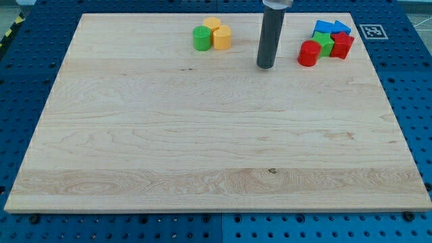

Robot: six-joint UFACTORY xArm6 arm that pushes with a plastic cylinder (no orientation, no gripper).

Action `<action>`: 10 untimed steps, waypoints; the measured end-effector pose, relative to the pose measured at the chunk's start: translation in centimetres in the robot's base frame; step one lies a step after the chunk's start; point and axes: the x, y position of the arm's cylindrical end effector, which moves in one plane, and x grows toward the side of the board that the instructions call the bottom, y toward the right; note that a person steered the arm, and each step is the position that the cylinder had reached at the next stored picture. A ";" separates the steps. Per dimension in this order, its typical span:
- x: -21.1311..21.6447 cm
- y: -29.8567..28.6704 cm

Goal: Point your arm at the blue triangle

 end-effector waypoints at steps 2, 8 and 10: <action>-1.5 0.0; 15.8 16.2; 9.1 21.7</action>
